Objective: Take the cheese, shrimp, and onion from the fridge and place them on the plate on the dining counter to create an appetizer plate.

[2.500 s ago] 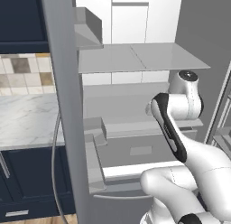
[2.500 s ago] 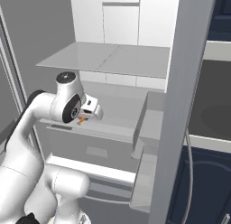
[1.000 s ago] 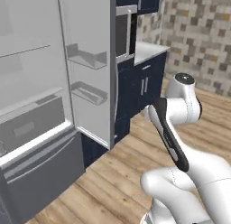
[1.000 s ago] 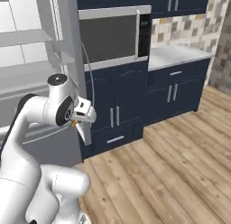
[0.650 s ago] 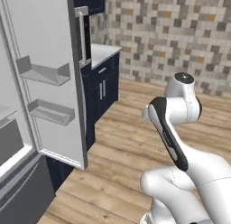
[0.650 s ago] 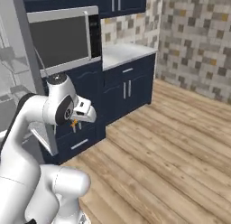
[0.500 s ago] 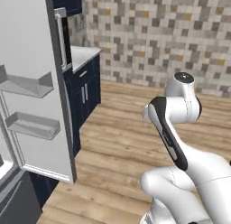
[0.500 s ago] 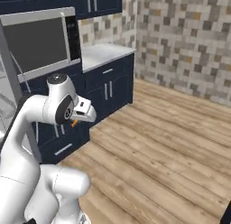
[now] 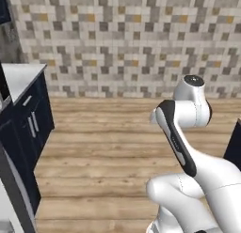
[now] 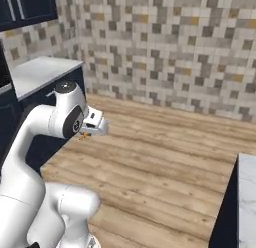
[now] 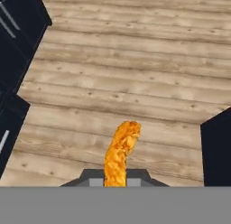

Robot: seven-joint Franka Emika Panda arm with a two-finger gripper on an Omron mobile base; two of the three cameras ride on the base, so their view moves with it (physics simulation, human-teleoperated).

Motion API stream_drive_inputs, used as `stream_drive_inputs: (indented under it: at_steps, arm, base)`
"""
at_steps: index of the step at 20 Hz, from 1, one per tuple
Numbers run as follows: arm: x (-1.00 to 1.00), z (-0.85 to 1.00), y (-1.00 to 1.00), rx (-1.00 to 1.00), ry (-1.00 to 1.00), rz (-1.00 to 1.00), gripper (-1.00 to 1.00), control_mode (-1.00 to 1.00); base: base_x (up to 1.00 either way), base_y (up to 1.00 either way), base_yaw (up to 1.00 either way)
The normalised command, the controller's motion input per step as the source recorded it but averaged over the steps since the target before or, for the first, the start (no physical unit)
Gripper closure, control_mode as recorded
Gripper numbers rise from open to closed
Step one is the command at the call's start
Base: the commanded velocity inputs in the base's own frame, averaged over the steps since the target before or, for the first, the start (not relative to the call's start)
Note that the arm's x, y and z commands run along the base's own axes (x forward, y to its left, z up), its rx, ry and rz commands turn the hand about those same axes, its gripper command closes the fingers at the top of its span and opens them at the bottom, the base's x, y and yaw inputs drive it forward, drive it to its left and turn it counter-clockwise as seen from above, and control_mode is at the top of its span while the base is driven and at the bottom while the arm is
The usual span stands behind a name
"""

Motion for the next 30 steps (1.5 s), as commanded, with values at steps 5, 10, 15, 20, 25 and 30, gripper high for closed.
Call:
stream_drive_inputs:
  at_steps: [5,10,15,20,25,30]
  arm:
    - [0.0,0.0,0.0,0.0,0.0,0.0,1.0,1.0]
    - [0.0,0.0,0.0,0.0,0.0,0.0,1.0,1.0]
    - [0.0,0.0,0.0,0.0,0.0,0.0,1.0,1.0]
    - [0.0,0.0,0.0,0.0,0.0,0.0,1.0,1.0]
    - [0.0,0.0,0.0,0.0,0.0,0.0,1.0,1.0]
    - [0.0,0.0,0.0,0.0,0.0,0.0,1.0,1.0]
  base:
    - [1.0,0.38,-0.52]
    - [1.0,0.47,-0.55]
    - [0.86,0.44,-0.63]
    - [0.68,0.47,-0.7]
    - [0.47,0.59,-0.72]
    - [0.11,0.72,-0.69]
